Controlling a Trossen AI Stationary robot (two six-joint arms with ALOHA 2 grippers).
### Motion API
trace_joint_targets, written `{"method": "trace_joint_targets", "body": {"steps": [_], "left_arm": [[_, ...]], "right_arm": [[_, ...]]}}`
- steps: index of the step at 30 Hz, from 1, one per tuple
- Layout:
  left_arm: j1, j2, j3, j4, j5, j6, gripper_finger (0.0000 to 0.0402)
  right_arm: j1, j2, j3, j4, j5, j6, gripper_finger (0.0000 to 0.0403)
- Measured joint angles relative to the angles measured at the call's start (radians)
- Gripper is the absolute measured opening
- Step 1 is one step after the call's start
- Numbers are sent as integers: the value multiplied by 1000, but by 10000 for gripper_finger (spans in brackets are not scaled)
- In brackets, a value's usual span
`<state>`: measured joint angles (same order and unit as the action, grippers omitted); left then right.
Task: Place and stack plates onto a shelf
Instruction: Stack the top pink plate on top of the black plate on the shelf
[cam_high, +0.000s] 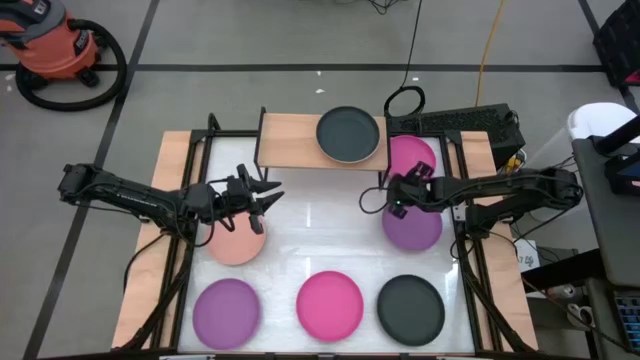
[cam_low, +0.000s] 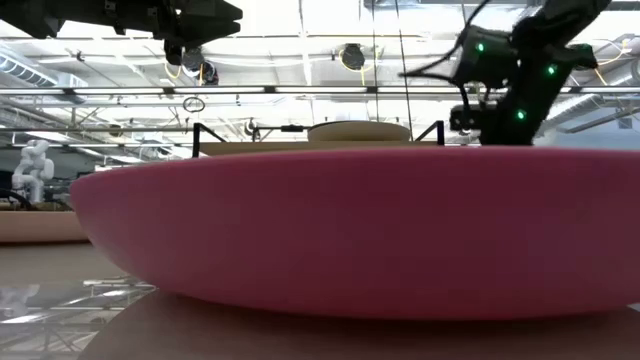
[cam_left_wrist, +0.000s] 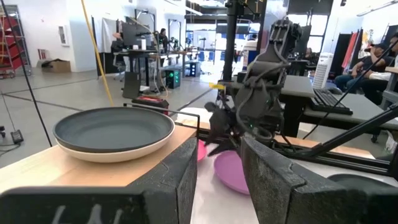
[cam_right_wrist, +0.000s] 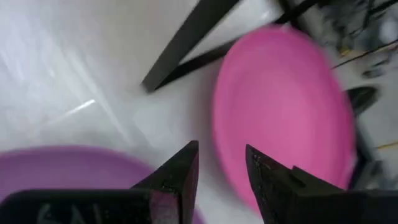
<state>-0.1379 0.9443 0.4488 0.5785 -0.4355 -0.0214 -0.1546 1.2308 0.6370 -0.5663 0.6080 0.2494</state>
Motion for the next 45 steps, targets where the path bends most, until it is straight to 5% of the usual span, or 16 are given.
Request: {"method": "trace_joint_targets", "body": {"steps": [15, 29, 45], "left_arm": [[0, 0, 0, -8, 1, 0, 129], [0, 0, 0, -15, 4, -2, 129], [0, 0, 0, -28, 9, -10, 129]], "right_arm": [[-182, -2, -271, 428, -114, -49, 114], [-191, -14, -283, 427, -190, -52, 114], [-191, -223, -286, 359, -254, -56, 114]]}}
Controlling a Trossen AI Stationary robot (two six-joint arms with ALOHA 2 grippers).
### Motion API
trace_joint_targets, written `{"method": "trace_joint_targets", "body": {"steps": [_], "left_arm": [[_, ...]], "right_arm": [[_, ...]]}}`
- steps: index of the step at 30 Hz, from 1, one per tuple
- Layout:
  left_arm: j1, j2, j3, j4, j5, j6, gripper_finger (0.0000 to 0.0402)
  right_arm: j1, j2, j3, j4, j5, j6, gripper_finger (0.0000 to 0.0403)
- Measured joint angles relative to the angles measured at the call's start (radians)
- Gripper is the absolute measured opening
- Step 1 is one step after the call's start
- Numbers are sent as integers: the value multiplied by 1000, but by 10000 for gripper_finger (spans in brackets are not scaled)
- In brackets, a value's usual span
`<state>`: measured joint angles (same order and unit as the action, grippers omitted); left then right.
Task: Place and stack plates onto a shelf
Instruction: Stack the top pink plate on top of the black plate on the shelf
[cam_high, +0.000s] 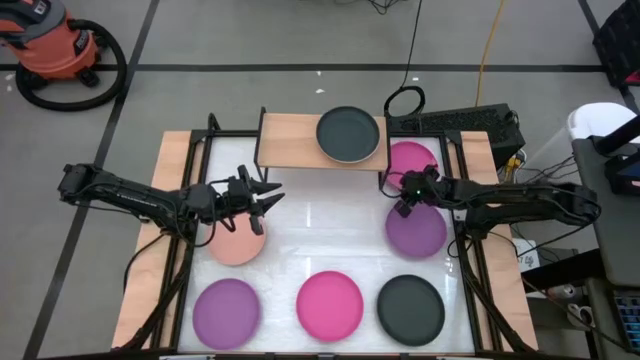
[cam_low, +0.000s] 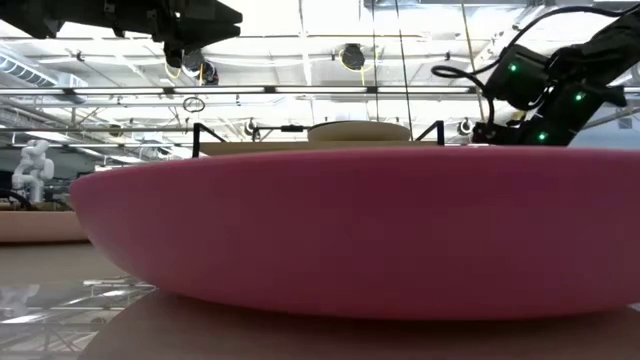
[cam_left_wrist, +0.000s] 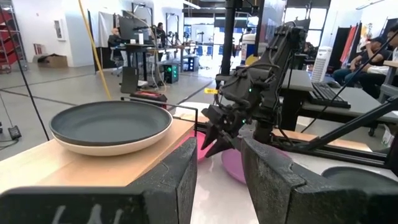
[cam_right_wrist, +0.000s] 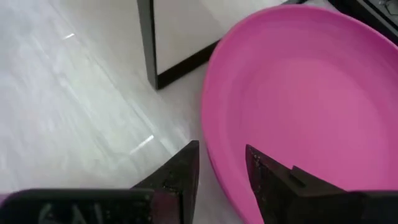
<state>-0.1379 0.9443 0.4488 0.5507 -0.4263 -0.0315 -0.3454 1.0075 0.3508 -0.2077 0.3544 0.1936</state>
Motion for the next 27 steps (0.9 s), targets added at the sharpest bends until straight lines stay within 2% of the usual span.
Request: {"method": "trace_joint_targets", "body": {"steps": [8, 21, 27], "left_arm": [[0, 0, 0, 0, 2, 0, 129], [0, 0, 0, 13, 2, 18, 129], [0, 0, 0, 20, 2, 2, 129]], "right_arm": [[-1, 3, 1, -57, 7, 1, 114], [-1, 3, 0, -55, 11, 22, 114], [-3, 2, -51, -23, 12, 34, 114]]}}
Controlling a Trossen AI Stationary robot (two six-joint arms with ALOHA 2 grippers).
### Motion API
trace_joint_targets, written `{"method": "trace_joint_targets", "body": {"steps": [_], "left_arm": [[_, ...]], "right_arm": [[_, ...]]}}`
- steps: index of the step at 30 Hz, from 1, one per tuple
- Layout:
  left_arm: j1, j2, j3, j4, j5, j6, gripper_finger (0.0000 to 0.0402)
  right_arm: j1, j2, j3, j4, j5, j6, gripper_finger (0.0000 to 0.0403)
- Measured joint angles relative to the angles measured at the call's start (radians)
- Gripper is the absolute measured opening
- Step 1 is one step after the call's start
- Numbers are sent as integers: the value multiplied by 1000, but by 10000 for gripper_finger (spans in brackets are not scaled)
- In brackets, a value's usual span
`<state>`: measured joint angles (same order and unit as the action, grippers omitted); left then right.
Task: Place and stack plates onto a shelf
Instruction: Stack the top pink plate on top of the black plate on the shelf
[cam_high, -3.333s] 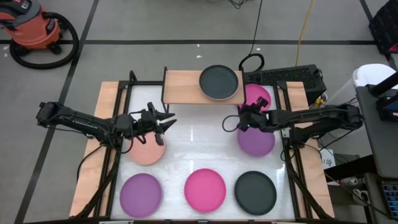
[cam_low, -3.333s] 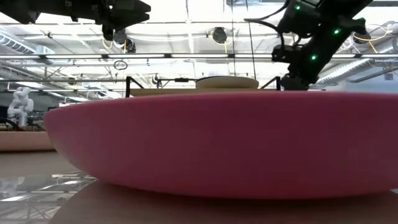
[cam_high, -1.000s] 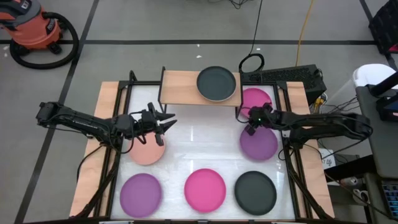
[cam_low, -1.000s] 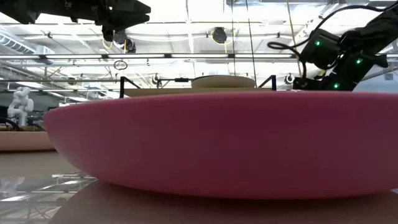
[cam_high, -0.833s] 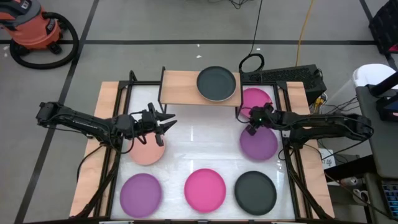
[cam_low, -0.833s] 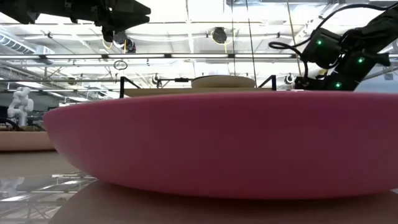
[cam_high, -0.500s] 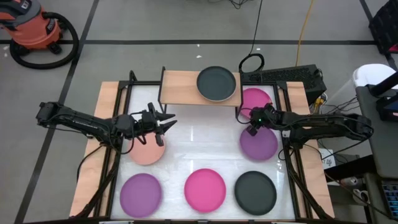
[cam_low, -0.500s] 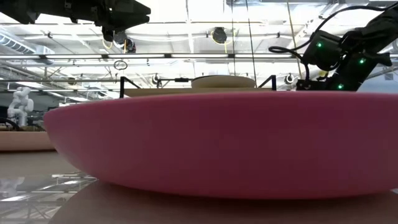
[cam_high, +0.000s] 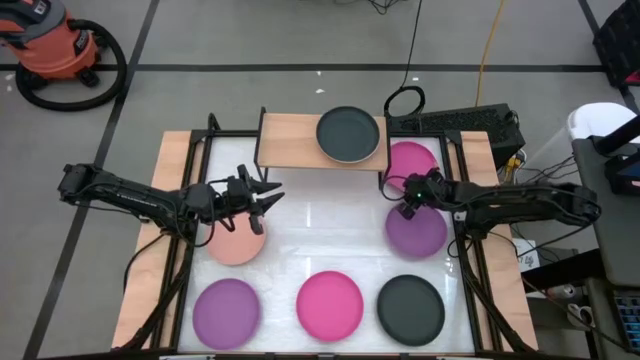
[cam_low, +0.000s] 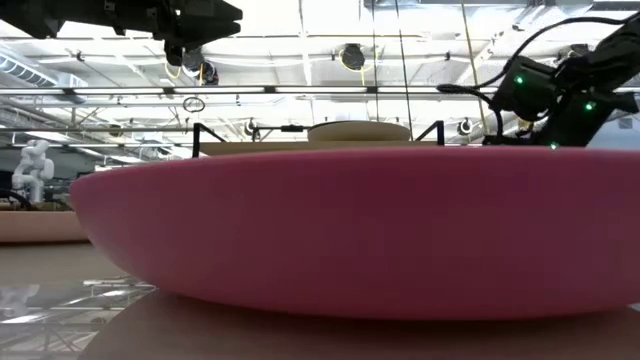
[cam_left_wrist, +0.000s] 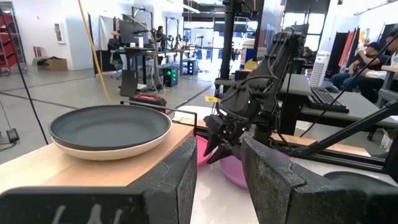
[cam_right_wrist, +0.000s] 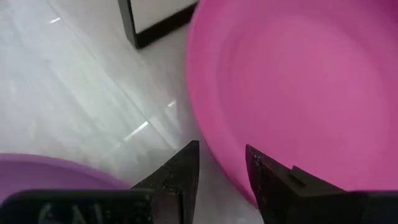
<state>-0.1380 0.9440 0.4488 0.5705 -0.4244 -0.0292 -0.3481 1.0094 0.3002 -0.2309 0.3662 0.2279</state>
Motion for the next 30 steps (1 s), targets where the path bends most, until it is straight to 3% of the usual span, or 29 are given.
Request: {"method": "trace_joint_targets", "body": {"steps": [7, 20, 30], "left_arm": [[0, 0, 0, -8, 1, -33, 129], [0, 0, 0, -19, 5, -40, 129], [0, 0, 0, -20, 8, -40, 129]], "right_arm": [[0, -3, -78, 81, 8, 22, 108], [0, -4, -91, 195, 11, -43, 19], [0, -63, -88, 204, 11, -52, 13]]}}
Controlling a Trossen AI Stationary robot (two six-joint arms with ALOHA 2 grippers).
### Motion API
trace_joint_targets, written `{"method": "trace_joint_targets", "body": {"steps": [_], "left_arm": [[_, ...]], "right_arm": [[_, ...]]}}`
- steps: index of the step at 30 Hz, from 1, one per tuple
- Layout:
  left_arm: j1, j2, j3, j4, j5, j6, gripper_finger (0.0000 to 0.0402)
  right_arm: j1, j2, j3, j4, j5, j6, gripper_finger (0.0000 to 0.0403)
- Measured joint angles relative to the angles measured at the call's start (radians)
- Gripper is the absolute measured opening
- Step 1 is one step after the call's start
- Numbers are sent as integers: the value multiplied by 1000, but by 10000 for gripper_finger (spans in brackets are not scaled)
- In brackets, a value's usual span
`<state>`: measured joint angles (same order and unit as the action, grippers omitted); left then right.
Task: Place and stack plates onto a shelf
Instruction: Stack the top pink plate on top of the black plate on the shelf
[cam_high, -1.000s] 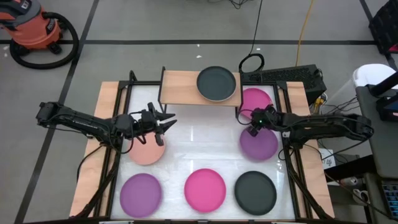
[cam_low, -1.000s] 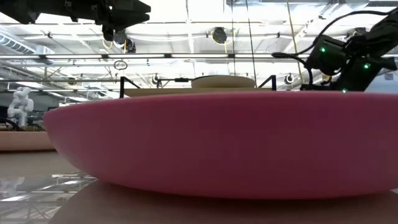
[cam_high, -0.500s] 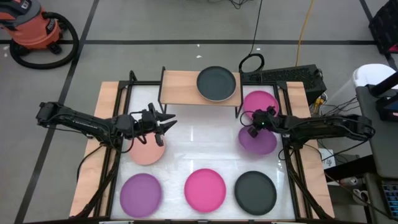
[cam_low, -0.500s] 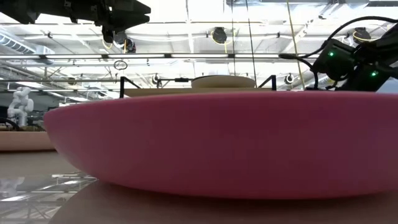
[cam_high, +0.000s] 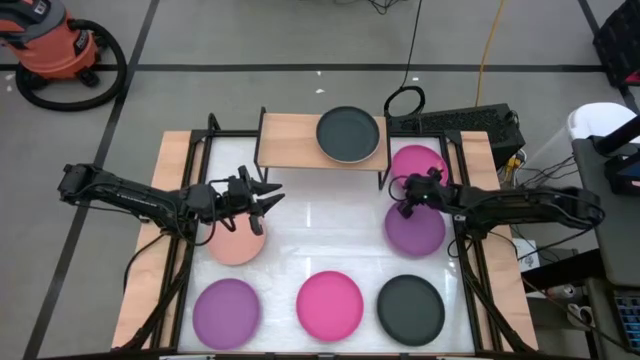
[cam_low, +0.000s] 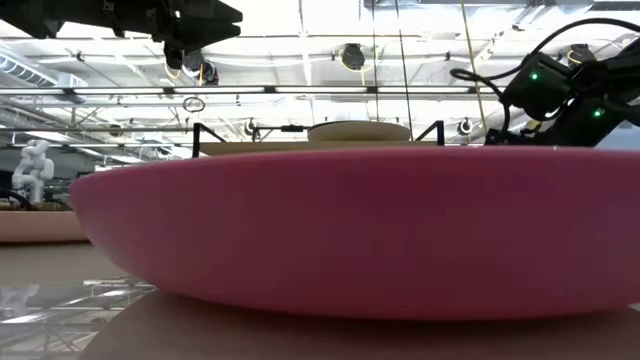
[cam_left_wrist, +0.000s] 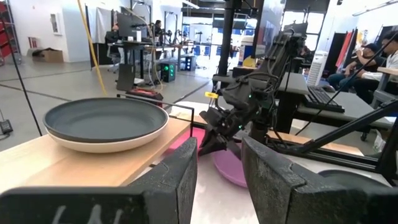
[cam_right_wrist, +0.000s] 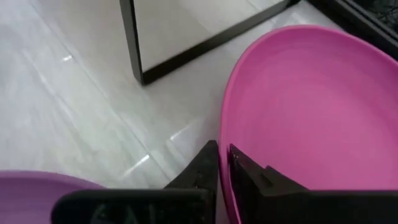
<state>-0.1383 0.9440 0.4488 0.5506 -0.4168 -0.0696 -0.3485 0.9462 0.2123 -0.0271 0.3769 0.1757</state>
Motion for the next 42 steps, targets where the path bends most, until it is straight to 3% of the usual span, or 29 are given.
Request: {"method": "trace_joint_targets", "body": {"steps": [12, 17, 26, 36, 42], "left_arm": [[-1, 0, 0, -1, 4, -18, 129], [-2, 0, 0, 35, 86, -7, 129], [-1, 0, 0, 43, 129, 10, 129], [-1, 0, 0, 76, 130, -16, 129], [-1, 0, 0, 86, 130, -14, 129]], "right_arm": [[0, -155, 0, 1, 15, -1, 7], [0, -233, 0, 7, 38, 2, 3], [1, -363, 23, 121, 126, 10, 2], [5, -326, 289, 124, 119, -71, 1], [48, -192, 508, 128, 7, -113, 1]]}}
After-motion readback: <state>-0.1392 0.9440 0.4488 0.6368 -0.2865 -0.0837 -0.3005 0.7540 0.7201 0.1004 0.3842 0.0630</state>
